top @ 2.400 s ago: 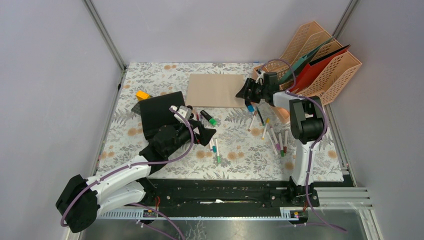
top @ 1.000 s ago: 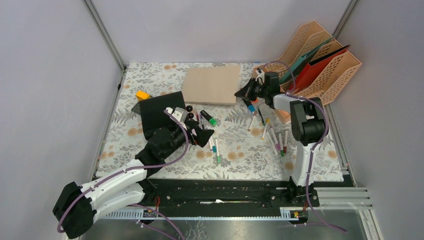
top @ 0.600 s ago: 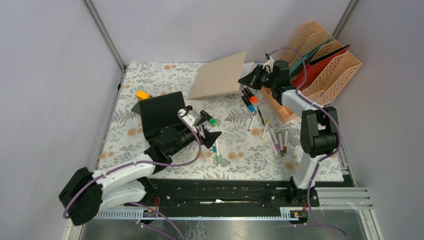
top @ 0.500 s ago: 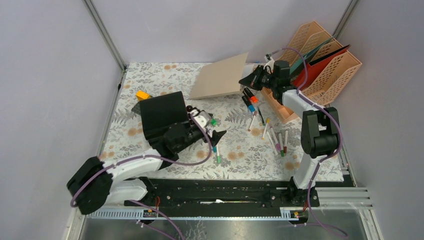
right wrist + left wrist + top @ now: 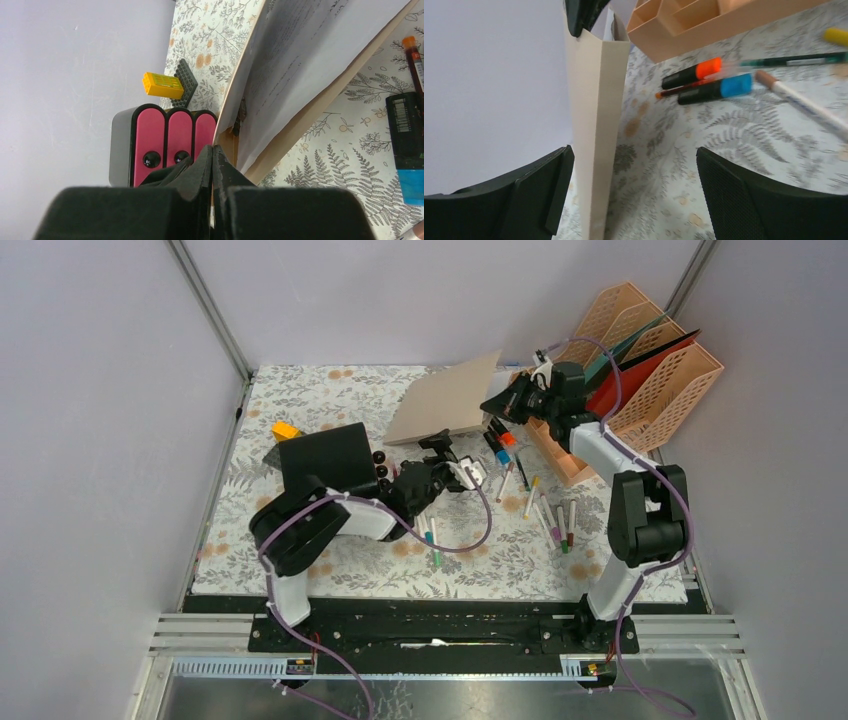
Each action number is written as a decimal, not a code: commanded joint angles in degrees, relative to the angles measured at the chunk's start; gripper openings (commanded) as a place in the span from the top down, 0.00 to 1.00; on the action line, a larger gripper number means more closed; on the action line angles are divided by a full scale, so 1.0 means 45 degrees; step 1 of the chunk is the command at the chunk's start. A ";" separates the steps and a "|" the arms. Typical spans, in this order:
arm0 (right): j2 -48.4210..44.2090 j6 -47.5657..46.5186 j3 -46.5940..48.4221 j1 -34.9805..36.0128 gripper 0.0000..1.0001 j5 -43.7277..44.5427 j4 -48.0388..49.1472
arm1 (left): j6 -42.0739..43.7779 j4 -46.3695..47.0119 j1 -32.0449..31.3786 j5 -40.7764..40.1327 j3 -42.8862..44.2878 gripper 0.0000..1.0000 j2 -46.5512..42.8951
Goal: Organize the desk
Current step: Pick up the folder from the corner of the board.
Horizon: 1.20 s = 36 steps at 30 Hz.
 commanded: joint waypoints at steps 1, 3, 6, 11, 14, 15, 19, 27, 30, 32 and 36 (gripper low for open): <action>-0.1067 0.0123 -0.0041 -0.0040 1.00 -0.0134 0.0197 | 0.2514 0.2918 0.0174 -0.1217 0.1341 0.04 0.1367; -0.1196 0.0128 -0.0101 -0.0030 1.00 -0.0176 0.0129 | 0.2997 0.3235 0.0243 -0.1651 0.1974 0.09 0.2162; -0.1385 0.0146 -0.0226 -0.0035 1.00 -0.0240 0.0069 | 0.3650 0.3951 0.0324 -0.2063 0.2501 0.14 0.2980; -0.1737 0.0181 -0.0460 -0.0022 1.00 -0.0370 0.0007 | 0.4261 0.4084 0.0415 -0.2168 0.2933 0.41 0.3523; -0.2012 0.0235 -0.0581 -0.0030 1.00 -0.0454 0.0017 | 0.4215 0.4536 0.0462 -0.2226 0.2991 0.70 0.3617; -0.2106 0.0224 -0.0621 -0.0030 1.00 -0.0460 0.0018 | 0.4273 0.4555 0.0464 -0.2293 0.3046 0.76 0.3614; -0.2392 0.0135 -0.0726 -0.0024 1.00 -0.0515 -0.0055 | 0.4422 0.4935 0.0464 -0.2278 0.2980 0.97 0.3461; -0.3305 -0.1394 -0.0152 -0.0036 0.84 -0.1397 -0.0488 | 0.4221 0.6425 0.0515 -0.2065 0.2591 1.00 0.2579; -0.4176 -0.1394 -0.0035 -0.0031 0.84 -0.1397 -0.0488 | 0.3245 0.6368 0.0653 -0.1673 0.2256 1.00 0.1698; -0.4660 -0.1394 0.0131 -0.0040 0.84 -0.1397 -0.0488 | 0.2558 0.6198 0.0773 -0.1349 0.2057 1.00 0.1152; -0.5365 -0.1394 0.0598 -0.0065 0.84 -0.1397 -0.0488 | 0.1382 0.5984 0.0942 -0.0854 0.1687 1.00 0.0375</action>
